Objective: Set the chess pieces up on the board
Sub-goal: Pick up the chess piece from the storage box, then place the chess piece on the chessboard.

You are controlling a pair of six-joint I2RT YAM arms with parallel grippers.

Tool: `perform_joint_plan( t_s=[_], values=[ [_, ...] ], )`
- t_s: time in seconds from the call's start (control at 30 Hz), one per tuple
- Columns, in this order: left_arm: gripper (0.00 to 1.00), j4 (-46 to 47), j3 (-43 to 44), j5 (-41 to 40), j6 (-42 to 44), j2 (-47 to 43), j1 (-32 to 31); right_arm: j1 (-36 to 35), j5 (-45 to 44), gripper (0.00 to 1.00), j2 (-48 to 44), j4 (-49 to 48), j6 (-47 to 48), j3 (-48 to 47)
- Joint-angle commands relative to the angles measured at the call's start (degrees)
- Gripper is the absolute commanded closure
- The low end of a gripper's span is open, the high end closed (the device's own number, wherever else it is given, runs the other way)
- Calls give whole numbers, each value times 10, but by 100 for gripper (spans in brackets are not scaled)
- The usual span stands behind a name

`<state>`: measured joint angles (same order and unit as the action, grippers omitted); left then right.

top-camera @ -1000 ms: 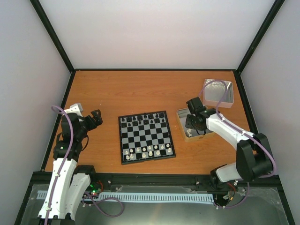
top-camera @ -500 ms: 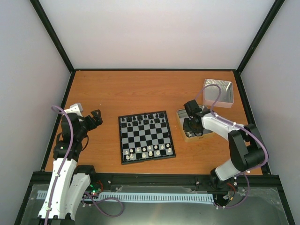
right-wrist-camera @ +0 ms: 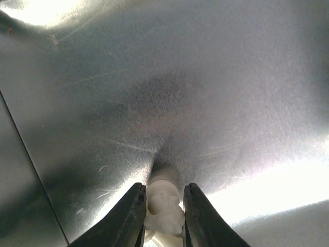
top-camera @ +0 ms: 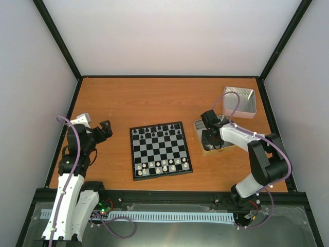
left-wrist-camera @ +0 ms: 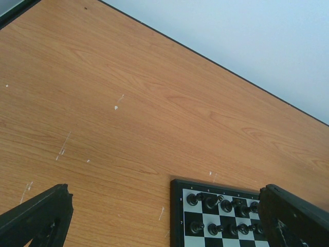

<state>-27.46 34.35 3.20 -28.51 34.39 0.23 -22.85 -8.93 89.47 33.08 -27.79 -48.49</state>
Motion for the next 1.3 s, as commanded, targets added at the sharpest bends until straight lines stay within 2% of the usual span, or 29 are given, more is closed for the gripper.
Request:
perform_joint_plan(
  t_s=[0.0,0.17,0.53,0.73,0.9,1.03,1.13,1.27],
  values=[
    [0,8,20,-1,7,-1,-2,4,-21,78,13,-10,23,-15],
    [0,7,20,-2,7,-3,-2,4,-17,89,2,-10,26,-19],
    [0,9,20,1,7,0,-2,-30,-4,90,-72,26,38,-70],
    [0,10,20,2,7,1,-2,-130,-3,89,-92,50,15,-113],
    [0,10,19,3,7,2,-2,-272,-16,89,-88,41,-6,-122],
    [0,9,19,4,7,3,-2,-380,-32,89,-50,41,1,-150],
    [0,9,20,3,7,2,-2,-437,-29,90,-14,38,21,-167],
    [0,10,19,1,7,-2,-2,-473,7,90,22,20,43,-171]
  ],
)
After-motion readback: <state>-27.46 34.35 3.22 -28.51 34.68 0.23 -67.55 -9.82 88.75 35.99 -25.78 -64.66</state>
